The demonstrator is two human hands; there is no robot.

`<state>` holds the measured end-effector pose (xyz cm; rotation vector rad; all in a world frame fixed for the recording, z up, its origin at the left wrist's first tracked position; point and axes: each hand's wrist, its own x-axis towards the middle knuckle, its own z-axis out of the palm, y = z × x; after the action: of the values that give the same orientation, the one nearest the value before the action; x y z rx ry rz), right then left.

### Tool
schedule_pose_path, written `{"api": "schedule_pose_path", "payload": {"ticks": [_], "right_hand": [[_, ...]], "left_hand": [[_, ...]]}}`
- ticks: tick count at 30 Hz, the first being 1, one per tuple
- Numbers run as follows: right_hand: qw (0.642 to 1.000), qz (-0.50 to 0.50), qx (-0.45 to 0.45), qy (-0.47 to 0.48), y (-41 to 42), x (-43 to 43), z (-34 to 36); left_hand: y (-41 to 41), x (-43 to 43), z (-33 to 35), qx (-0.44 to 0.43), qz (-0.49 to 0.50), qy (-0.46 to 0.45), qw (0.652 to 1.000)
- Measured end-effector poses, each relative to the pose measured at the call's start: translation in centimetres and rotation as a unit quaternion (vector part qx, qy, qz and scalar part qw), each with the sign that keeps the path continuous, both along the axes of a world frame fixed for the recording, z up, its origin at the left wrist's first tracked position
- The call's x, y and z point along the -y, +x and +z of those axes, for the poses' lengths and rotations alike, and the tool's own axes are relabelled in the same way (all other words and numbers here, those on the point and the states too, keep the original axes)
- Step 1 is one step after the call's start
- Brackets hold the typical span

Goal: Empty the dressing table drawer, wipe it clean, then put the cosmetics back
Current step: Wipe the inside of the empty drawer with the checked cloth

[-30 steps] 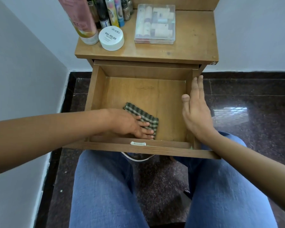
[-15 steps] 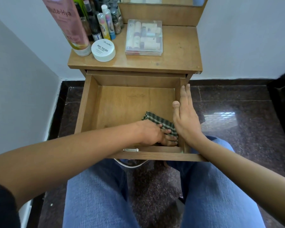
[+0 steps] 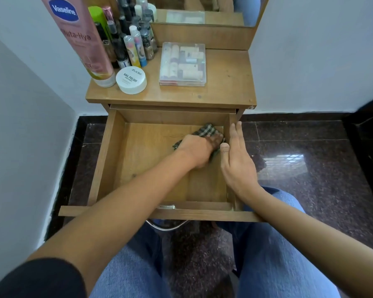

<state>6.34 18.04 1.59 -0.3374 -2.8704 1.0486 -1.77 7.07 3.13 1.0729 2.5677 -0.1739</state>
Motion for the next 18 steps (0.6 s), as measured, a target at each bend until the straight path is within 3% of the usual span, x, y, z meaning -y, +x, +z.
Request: {"api": "schedule_pose_path", "payload": {"ticks": [4, 7, 18], "right_hand": [[1.000, 0.004, -0.001, -0.002, 0.0, -0.1, -0.1], [1.000, -0.001, -0.004, -0.013, -0.1, 0.1, -0.1], [1.000, 0.003, -0.009, -0.020, 0.0, 0.2, 0.0]], "left_hand": [[-2.1, 3.5, -1.6, -0.015, -0.090, 0.039, 0.995], [-2.0, 5.3, -2.7, 0.041, -0.140, 0.059, 0.988], [-0.9, 2.0, -2.9, -0.014, -0.040, 0.065, 0.997]]}}
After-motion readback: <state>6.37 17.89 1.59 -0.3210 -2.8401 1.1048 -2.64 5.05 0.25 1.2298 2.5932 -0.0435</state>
